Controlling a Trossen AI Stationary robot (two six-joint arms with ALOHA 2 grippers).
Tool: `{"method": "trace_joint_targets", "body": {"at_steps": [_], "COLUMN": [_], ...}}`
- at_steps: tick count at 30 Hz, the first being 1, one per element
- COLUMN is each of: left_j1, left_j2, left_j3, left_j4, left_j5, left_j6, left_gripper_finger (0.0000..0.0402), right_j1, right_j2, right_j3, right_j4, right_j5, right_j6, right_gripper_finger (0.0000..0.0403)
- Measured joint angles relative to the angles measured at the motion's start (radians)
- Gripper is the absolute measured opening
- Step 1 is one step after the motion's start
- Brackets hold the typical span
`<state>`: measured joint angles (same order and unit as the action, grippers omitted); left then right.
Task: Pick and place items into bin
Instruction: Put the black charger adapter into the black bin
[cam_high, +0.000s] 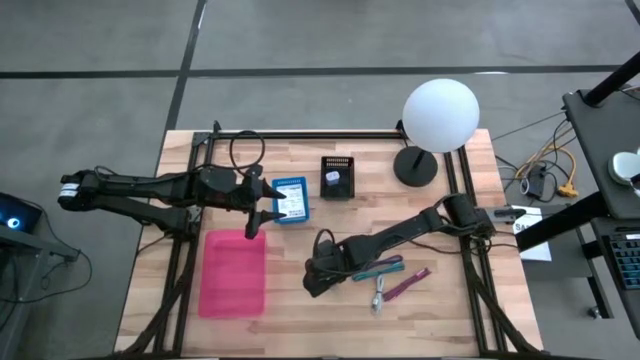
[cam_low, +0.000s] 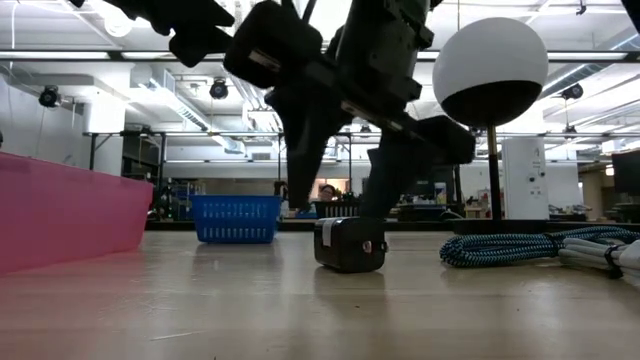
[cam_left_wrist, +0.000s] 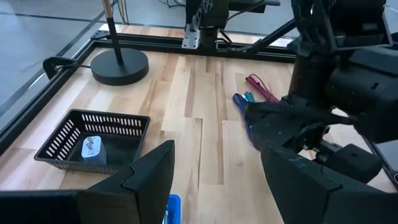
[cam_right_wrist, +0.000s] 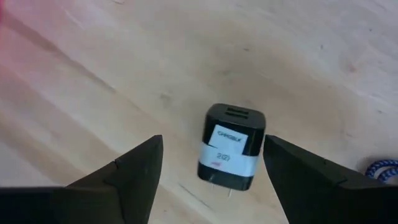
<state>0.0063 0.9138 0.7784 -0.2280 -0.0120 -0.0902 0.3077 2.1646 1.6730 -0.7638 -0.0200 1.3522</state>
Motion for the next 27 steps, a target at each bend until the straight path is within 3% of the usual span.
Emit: {"method": "trace_joint_targets", "body": {"at_steps": [27], "left_j1": [0.0], "left_j2": [0.0], "left_j3": [0.0], "left_j4": [0.0], "left_j5": [0.0], "left_j6": [0.002], "left_gripper_finger": [0.0224], "right_j1": [0.0], "right_j2": [-0.002], "right_j3": [-0.055], "right_j4": [-0.008], "right_j5": [-0.011], "right_j6": [-0.1], "right_gripper_finger": [0.0257]}}
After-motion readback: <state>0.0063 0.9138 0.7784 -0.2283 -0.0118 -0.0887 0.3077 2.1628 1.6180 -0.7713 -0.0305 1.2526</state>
